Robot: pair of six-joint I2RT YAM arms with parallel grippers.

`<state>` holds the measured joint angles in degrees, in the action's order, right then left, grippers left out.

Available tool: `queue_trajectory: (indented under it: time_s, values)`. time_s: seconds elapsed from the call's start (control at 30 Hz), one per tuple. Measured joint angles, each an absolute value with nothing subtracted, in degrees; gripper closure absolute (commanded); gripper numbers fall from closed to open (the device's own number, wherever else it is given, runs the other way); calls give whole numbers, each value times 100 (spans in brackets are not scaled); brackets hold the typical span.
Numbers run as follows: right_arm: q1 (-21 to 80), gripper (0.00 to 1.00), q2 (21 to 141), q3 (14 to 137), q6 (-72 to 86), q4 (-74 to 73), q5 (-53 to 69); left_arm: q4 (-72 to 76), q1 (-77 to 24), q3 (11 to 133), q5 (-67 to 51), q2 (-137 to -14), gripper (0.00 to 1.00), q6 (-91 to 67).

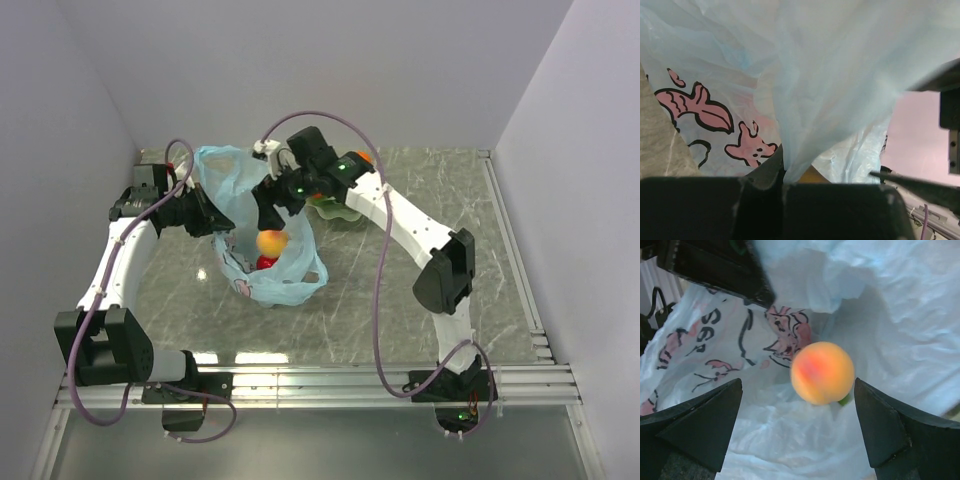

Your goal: Place the fake fruits into the plastic bag and tie a complex knot

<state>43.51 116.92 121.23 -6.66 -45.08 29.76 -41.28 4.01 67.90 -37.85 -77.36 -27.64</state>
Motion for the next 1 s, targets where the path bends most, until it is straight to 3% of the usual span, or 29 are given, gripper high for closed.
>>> queue_trajectory:
  time_s: [0.37,0.63,1.0]
  values:
    - [3011,2,10884,11723,-366,-3771,2724,-4134,423,6790,-3981,-7946,100,-2585]
    - [2794,2,12237,12835,-764,-3671,1984,-4150,497,6790,-4073,-7948,100,-2460]
    - [2836,0,13030,12698,-1170,-3159,1653,-4195,556,6790,-4117,-7948,100,-2418]
